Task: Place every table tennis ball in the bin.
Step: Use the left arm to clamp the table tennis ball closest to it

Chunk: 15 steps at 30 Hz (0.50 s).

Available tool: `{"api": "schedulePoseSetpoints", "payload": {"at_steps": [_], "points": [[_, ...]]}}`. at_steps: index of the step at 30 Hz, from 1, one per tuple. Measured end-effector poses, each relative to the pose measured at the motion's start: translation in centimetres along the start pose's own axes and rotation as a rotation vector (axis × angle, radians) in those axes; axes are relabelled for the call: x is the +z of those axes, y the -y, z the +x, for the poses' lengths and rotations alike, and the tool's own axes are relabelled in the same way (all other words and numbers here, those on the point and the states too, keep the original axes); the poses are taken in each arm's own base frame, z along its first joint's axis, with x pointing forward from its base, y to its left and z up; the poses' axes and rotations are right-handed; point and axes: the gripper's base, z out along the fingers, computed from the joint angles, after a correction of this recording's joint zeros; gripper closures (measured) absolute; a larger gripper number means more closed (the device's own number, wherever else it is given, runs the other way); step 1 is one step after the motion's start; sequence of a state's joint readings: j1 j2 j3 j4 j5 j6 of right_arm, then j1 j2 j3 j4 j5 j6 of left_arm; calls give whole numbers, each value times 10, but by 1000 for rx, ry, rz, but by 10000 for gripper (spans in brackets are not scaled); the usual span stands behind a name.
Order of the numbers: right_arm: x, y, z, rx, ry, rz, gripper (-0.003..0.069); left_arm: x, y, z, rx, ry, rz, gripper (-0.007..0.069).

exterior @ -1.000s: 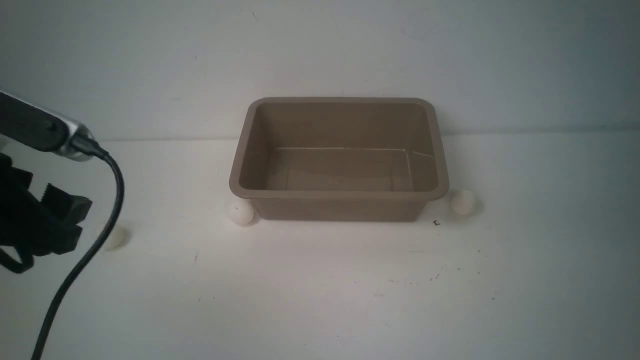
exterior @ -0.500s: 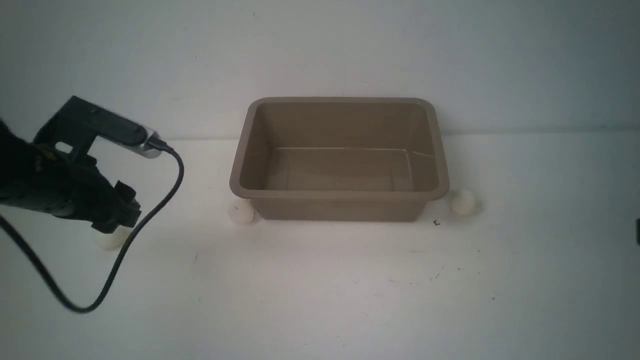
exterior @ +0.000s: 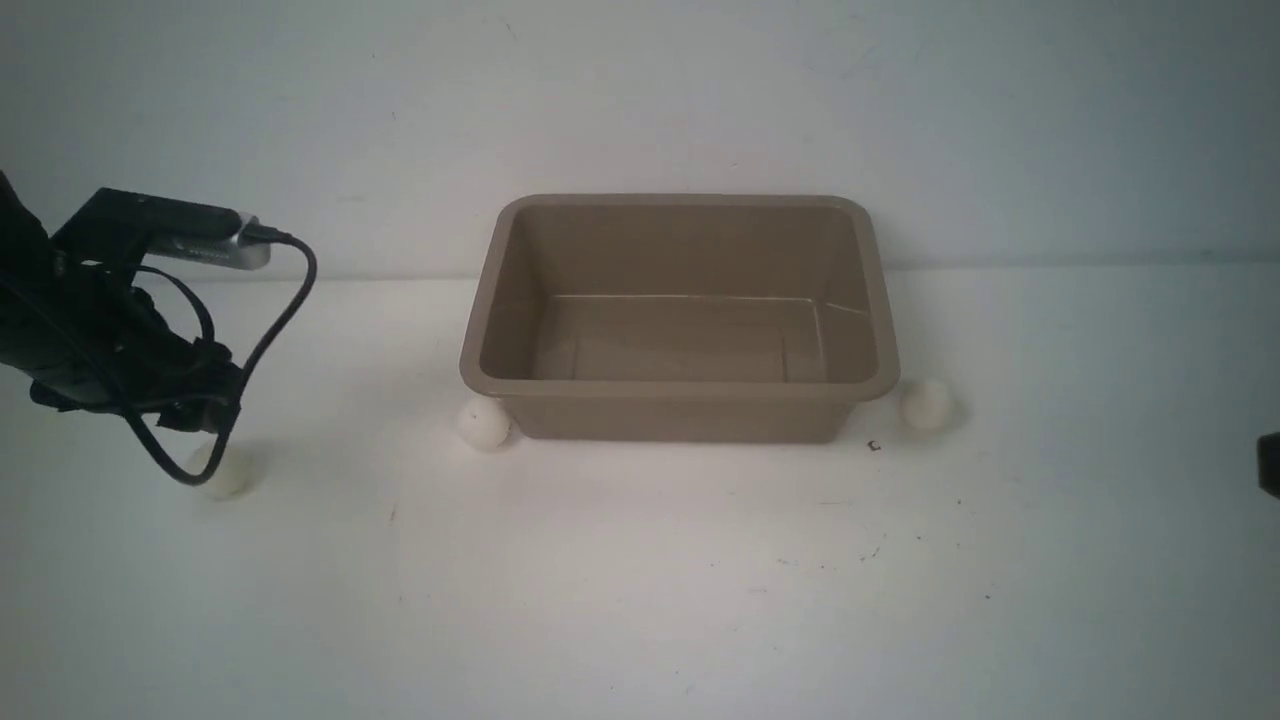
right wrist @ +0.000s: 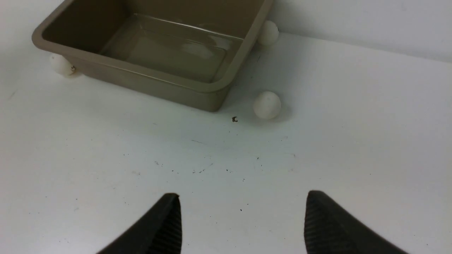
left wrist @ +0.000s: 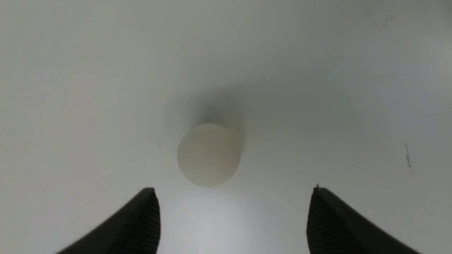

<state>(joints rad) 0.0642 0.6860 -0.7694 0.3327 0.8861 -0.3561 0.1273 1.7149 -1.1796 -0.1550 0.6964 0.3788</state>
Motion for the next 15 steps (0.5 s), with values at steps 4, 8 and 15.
{"api": "schedulePoseSetpoints", "payload": {"at_steps": [4, 8, 15], "points": [[0, 0, 0, -1, 0, -1, 230, 14, 0, 2, -15, -27, 17, 125], [0, 0, 0, -2, 0, -1, 230, 38, -2, 6, -10, -78, 24, 125], [0, 0, 0, -4, 1, -2, 230, 61, -6, 8, 2, -78, 3, 125]]}}
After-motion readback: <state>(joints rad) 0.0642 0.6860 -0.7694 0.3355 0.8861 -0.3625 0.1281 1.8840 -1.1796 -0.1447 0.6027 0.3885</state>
